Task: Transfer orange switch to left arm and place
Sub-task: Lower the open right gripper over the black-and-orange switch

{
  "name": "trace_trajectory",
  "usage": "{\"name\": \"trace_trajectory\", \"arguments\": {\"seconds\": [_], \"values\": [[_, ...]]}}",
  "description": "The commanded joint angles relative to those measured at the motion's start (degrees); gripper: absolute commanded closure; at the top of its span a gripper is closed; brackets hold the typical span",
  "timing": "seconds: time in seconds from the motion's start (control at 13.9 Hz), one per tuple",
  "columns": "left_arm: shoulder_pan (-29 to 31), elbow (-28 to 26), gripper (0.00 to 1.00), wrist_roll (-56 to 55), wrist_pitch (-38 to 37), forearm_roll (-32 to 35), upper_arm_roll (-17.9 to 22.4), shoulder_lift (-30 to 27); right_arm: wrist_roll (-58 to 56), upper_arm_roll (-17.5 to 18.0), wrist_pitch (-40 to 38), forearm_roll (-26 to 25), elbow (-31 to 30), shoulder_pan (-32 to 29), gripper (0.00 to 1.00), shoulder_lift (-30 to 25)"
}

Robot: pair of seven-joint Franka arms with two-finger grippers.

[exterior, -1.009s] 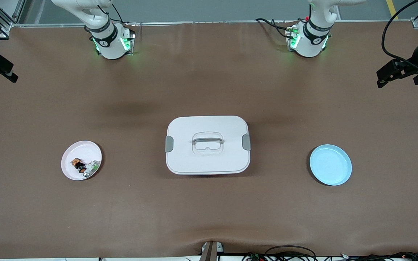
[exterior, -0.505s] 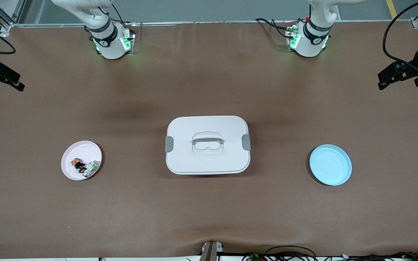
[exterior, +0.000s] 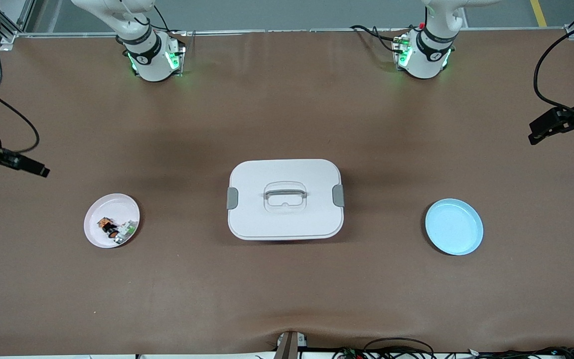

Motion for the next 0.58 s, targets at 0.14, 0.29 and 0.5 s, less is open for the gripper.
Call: {"name": "trace_trajectory", "arguments": {"seconds": [0.14, 0.29, 0.5], "values": [[0.8, 0.9, 0.00, 0.7, 0.0, -0.8, -0.1, -0.1, 8.2, 0.6, 8.8, 2.7, -0.9, -0.6, 0.00, 6.8], [0.8, 0.9, 0.00, 0.7, 0.0, -0.8, -0.1, -0.1, 8.2, 0.6, 11.8, 5.7, -1.5, -0.4, 0.00, 9.1], [0.8, 0.9, 0.00, 0.7, 0.0, -0.8, -0.1, -0.1, 8.3, 0.6, 16.6, 7.4, -1.5, -0.4, 0.00, 13.6]]}}
